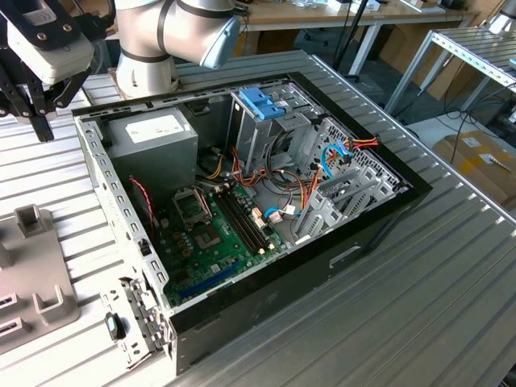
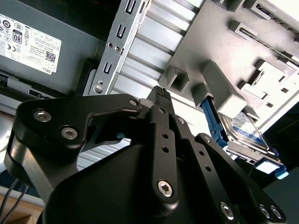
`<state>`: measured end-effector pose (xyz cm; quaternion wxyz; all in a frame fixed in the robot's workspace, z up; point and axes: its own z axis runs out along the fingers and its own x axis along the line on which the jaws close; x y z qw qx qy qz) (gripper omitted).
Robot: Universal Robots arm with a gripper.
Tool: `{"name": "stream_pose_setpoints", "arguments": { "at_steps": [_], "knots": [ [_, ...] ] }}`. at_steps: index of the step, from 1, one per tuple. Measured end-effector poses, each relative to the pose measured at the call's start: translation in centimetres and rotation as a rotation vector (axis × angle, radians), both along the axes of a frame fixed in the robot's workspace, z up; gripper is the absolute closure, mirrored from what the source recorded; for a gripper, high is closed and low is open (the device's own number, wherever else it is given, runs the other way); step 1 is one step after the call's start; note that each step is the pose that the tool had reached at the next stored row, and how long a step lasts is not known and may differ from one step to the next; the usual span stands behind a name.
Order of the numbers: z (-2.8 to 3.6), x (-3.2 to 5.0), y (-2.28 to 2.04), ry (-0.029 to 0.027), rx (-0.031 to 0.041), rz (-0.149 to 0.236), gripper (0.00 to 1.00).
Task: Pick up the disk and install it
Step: 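Reach for the disk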
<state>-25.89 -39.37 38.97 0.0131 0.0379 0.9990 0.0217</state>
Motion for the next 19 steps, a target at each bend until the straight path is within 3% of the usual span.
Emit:
{"name": "stream_pose_setpoints", "arguments": {
  "at_steps": [11, 19],
  "knots": [
    [-0.01, -0.31, 0.0, 0.0, 0.0, 0.0, 0.89],
    [-0.1, -2.47, 0.13, 0.0, 0.0, 0.0, 0.89]
  ]
}}
